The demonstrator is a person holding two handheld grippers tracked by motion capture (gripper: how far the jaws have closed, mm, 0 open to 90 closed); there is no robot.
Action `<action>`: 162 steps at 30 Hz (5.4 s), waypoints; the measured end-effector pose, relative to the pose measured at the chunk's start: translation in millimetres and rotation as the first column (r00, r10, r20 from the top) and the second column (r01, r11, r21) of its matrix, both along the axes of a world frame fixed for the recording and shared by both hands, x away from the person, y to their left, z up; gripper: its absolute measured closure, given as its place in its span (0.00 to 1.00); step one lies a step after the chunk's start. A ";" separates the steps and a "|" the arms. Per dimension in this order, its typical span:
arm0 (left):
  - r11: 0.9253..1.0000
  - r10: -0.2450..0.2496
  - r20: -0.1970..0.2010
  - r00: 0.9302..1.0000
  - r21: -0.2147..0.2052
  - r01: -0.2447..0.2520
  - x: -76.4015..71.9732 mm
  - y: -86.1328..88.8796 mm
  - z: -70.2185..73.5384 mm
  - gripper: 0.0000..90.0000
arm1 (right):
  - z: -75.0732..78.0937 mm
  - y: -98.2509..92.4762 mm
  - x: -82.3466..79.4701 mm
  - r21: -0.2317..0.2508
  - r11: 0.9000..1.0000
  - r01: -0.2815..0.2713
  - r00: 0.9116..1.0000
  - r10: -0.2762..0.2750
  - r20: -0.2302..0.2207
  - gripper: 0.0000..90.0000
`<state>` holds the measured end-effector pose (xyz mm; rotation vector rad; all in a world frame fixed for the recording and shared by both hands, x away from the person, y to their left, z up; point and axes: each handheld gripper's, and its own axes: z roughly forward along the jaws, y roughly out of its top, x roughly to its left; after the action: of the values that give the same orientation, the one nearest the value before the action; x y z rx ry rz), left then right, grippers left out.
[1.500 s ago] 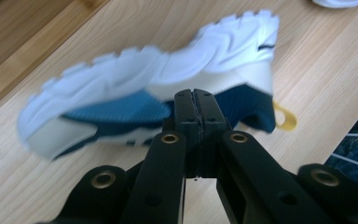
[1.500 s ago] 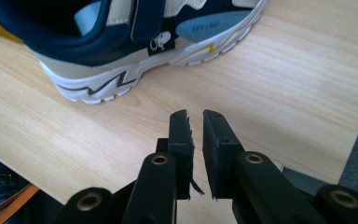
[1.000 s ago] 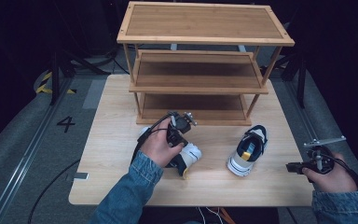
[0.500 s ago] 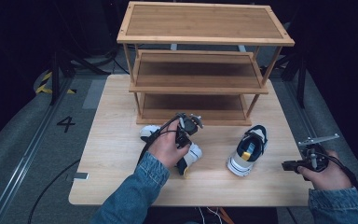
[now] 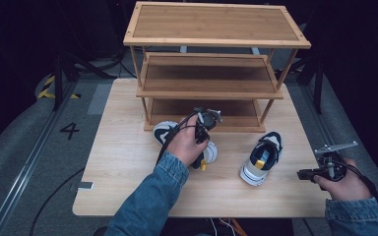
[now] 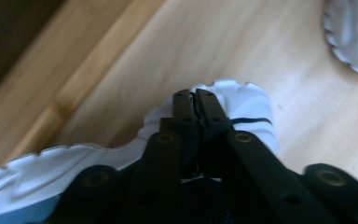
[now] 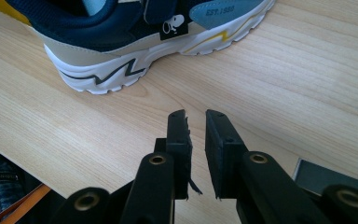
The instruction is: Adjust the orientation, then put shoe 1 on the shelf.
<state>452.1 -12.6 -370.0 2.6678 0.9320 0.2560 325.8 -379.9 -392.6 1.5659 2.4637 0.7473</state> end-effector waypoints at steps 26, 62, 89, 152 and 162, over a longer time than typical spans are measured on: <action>0.990 -0.088 0.143 0.986 -0.097 0.102 -47.2 -10.5 19.4 0.61 | 0.0 -1.9 -3.7 0.006 1.000 -0.002 1.000 0.002 0.007 0.88; 0.992 -0.120 0.082 0.989 -0.030 0.122 -42.2 -3.5 11.9 0.99 | 0.9 -3.4 -7.5 0.012 0.998 -0.059 0.998 0.059 0.018 0.88; 0.995 -0.059 -0.116 0.992 -0.089 0.049 -101.5 102.3 27.2 0.68 | 12.4 35.0 28.8 0.023 0.982 -0.185 0.982 0.184 0.048 0.87; 0.978 -0.206 -0.064 0.976 -0.031 0.204 30.0 35.2 -9.8 0.78 | -2.3 -9.2 -14.4 0.025 0.998 -0.053 0.998 0.052 0.028 0.86; 0.982 -0.190 -0.068 0.979 -0.017 0.189 40.7 41.3 -28.0 0.77 | -3.4 -0.4 -9.4 0.023 0.996 -0.090 0.996 0.089 0.029 0.86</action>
<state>492.8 28.7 -398.0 2.7479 0.6889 0.1157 316.4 -380.3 -396.1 1.4511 2.5284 0.8095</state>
